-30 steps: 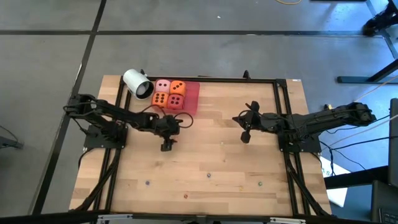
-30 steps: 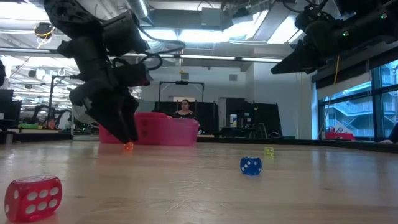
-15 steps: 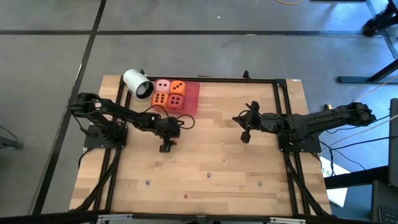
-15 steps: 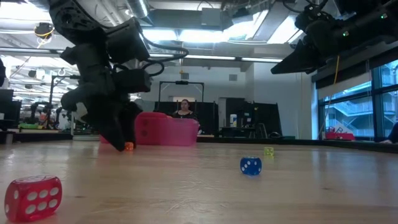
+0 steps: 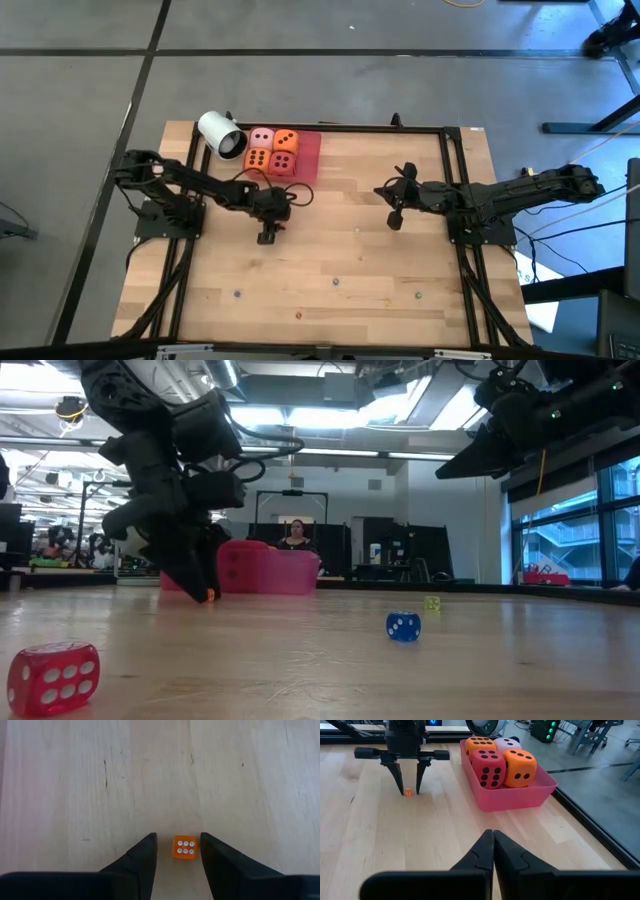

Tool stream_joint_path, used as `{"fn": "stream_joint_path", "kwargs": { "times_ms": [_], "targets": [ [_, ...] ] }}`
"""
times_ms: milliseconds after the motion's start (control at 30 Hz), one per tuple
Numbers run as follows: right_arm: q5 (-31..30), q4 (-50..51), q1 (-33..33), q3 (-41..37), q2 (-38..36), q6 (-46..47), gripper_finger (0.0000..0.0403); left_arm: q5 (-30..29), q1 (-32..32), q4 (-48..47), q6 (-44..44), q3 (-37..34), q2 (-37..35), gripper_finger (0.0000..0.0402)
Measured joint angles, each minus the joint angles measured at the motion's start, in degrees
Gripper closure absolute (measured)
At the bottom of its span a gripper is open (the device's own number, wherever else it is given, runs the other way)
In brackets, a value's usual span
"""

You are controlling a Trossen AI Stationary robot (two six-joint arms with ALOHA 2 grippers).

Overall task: Pick & Place Dice
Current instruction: Put the small orange die into the red bin

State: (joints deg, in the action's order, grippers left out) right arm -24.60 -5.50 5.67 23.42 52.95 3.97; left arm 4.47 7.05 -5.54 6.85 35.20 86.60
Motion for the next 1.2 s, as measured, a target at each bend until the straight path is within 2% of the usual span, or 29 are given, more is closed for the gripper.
{"fn": "stream_joint_path", "kwargs": {
  "times_ms": [400,867,1100,1200],
  "targets": [
    [0.02,0.00,0.00,0.00,0.00,0.00,0.0394,1.46,1.87,-0.09,-0.07,-0.02,0.03,0.0290],
    [0.15,0.00,0.00,0.00,0.00,0.00,0.0394,0.99,1.90,-0.98,1.51,1.77,0.17,0.0359],
    [0.15,0.00,0.00,0.01,0.01,0.00,0.0394,-8.11,2.07,-0.33,4.43,5.72,0.32,0.0361],
    [0.15,-0.02,-0.01,0.02,0.02,0.00,0.0394,-10.22,2.61,-0.30,6.89,8.70,0.30,0.0358]
  ]
}}
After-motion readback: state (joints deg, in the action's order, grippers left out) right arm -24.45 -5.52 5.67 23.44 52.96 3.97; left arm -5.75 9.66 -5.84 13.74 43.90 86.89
